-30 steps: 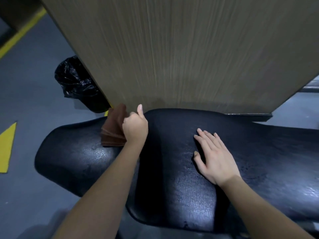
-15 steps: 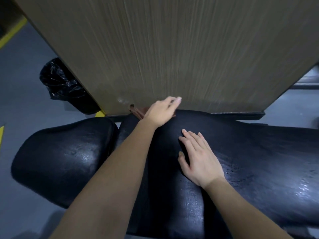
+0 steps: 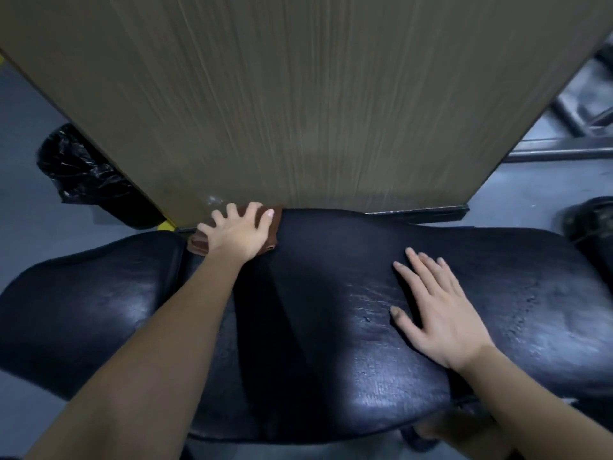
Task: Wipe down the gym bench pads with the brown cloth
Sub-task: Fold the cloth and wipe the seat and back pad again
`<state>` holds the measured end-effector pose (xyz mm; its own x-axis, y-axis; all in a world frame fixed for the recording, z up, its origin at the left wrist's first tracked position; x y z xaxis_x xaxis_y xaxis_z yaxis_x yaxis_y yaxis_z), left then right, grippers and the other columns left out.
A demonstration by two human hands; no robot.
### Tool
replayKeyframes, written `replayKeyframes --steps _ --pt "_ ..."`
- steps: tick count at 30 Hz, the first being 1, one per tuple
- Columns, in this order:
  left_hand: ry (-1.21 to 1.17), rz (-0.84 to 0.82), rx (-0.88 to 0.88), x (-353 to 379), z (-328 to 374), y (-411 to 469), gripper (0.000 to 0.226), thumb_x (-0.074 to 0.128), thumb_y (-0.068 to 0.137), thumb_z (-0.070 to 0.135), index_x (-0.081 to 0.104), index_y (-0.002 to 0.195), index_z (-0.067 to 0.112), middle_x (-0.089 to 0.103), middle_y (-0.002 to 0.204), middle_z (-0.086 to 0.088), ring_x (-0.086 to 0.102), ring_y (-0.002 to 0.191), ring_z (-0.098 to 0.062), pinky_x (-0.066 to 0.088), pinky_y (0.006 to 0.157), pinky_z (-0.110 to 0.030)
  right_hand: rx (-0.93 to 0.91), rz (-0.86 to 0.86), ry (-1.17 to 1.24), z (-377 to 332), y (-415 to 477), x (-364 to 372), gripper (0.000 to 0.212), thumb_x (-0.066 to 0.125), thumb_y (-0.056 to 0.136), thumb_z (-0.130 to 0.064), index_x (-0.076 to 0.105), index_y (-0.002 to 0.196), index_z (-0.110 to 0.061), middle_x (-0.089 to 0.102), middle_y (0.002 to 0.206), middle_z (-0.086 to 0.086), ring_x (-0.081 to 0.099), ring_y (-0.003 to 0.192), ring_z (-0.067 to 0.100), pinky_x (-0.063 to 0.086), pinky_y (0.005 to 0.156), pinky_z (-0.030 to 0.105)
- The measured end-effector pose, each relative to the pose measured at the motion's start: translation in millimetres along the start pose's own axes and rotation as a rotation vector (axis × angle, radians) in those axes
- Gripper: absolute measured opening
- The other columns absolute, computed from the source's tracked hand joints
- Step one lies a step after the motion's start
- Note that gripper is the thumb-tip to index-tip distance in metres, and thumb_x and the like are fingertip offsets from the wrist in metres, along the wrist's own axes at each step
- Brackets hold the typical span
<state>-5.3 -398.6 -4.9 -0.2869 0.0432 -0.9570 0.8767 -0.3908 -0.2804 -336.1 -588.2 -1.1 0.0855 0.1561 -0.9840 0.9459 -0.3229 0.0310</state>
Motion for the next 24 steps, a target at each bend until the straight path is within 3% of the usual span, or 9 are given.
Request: replayKeyframes --steps 6,12,18,24 --pt "0.081 0.023 0.238 6.2 81.2 0.3 0.058 0.012 0.098 0.072 0.045 0.135 0.042 0.05 0.143 -0.01 0.042 0.13 -0.039 0.024 0.109 -0.064 0.0 0.043 0.026 -1.7 5.8 2.7 0.072 0.043 0.096 -0.053 0.04 0.155 -0.013 0.026 0.168 0.01 0.024 0.155 0.027 0.019 0.126 0.05" --pt "0.119 0.057 0.469 23.1 183.2 -31.9 0.06 0.014 0.097 0.072 0.049 0.133 0.039 0.052 0.141 -0.005 0.043 0.128 -0.034 0.026 0.105 -0.058 -0.007 0.059 0.061 -2.3 10.6 -1.5 0.067 0.048 0.094 -0.048 0.047 0.151 -0.014 0.033 0.165 0.009 0.031 0.152 0.027 0.02 0.126 0.048" --pt "0.057 0.121 0.451 14.8 131.1 -20.6 0.065 0.016 0.093 0.08 0.046 0.139 0.044 0.055 0.139 0.0 0.047 0.13 -0.027 0.028 0.109 -0.044 0.016 0.061 0.101 6.2 2.7 -3.5 0.068 0.049 0.093 -0.05 0.048 0.15 -0.013 0.035 0.164 0.006 0.032 0.152 0.025 0.018 0.127 0.045" --pt "0.136 0.019 0.248 5.9 74.7 1.7 0.075 0.009 0.091 0.081 0.044 0.14 0.036 0.05 0.146 -0.006 0.042 0.135 -0.034 0.028 0.113 -0.051 0.063 0.006 0.016 84.1 -70.3 -19.9 0.071 0.044 0.093 -0.053 0.04 0.155 -0.019 0.026 0.168 0.001 0.027 0.154 0.029 0.013 0.128 0.048"
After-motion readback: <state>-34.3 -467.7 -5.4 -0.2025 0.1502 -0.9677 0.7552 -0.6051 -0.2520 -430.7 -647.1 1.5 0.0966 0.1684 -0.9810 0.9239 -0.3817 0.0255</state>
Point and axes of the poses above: each hand's wrist, its own y-axis towards the middle knuckle, its own x-axis out of the palm, z = x × y, the point moved 6 cm from there along y, towards the middle knuckle
